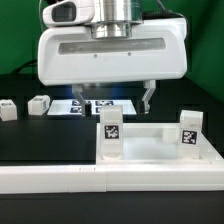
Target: Assemble square table
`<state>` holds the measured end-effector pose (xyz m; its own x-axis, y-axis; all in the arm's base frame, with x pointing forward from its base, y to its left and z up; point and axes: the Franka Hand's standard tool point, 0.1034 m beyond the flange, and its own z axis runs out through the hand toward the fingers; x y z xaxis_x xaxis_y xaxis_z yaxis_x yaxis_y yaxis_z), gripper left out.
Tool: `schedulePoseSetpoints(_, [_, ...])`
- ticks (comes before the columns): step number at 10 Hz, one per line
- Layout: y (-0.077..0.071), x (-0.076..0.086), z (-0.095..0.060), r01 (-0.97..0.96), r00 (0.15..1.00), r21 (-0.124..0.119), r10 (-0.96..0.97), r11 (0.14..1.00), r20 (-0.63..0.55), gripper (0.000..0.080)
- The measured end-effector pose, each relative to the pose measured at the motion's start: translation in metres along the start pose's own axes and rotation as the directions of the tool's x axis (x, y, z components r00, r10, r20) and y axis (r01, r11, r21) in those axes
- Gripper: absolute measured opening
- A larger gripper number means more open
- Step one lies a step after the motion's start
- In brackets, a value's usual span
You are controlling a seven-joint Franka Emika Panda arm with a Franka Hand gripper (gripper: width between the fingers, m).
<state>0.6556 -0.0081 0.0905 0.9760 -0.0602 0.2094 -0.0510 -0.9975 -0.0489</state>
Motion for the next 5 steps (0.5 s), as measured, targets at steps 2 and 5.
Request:
schedulePoseSetpoints(2, [0.0009, -0.0006, 0.0004, -0.002, 1.000, 0.000, 0.002, 1.000, 0.002, 0.0648])
schedulePoseSetpoints(5, [0.0087, -0.0074, 0.0020, -0.094, 0.981, 0.055, 0.084, 0.994, 0.172, 0.0648])
